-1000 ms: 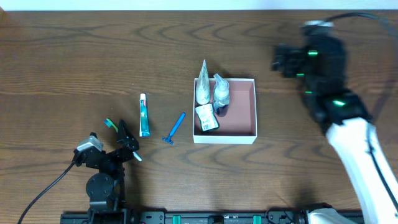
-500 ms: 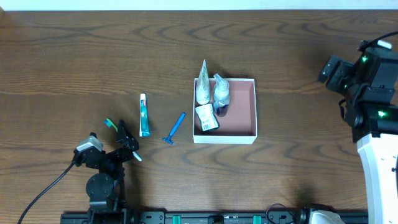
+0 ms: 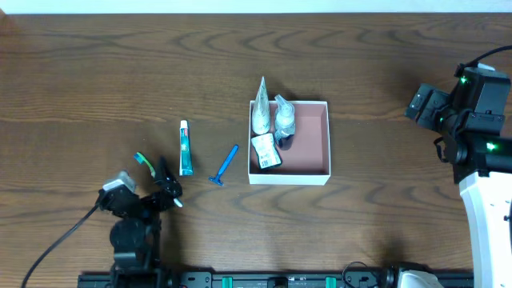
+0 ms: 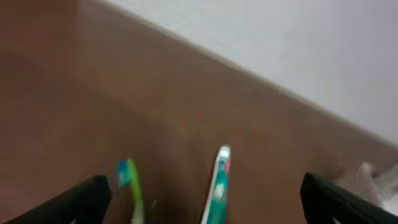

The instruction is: Pack container

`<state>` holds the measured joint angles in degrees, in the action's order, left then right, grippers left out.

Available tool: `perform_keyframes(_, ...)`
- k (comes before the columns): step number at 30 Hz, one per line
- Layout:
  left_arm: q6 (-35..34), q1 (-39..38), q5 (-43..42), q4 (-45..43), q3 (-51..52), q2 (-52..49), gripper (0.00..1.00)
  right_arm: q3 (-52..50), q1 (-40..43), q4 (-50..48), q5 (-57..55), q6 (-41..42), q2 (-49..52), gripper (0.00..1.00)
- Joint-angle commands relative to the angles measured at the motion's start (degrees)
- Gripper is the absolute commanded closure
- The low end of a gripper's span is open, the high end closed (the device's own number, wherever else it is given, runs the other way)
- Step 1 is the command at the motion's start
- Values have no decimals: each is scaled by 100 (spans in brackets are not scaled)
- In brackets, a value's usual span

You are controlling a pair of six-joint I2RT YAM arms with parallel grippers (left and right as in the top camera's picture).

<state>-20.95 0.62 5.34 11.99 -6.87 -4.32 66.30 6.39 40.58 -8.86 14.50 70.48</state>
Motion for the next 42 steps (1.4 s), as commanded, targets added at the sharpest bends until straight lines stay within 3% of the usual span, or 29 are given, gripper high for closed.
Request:
perform_keyframes(1, 0, -4, 286, 785, -1069, -931, 2, 55, 35, 2, -35, 70, 2, 1)
perform_keyframes(5, -245, -7, 208, 1888, -2509, -2605, 2, 55, 35, 2, -35, 70, 2, 1)
perform_keyframes(11, -160, -7, -640, 3654, -4631, -5187, 2, 55, 35, 2, -35, 70, 2, 1)
perform_keyframes(15, -160, -7, -1132, 4328, -5213, -6398, 2, 55, 35, 2, -35, 70, 2, 1)
perform_keyframes(25, 120, -4, -1167, 4107, -5215, -8194, 2, 55, 35, 2, -35, 70, 2, 1)
perform_keyframes(28, 208, -7, -968, 3818, -5215, -8446, 2, 55, 35, 2, -35, 70, 2, 1)
perform_keyframes(34, 1211, -13, -1069, 2826, -5215, -8693, 2, 55, 35, 2, -35, 70, 2, 1)
perform_keyframes(42, 1436, -28, -1051, 2280, -5215, -9427, 2, 55, 35, 2, -35, 70, 2, 1)
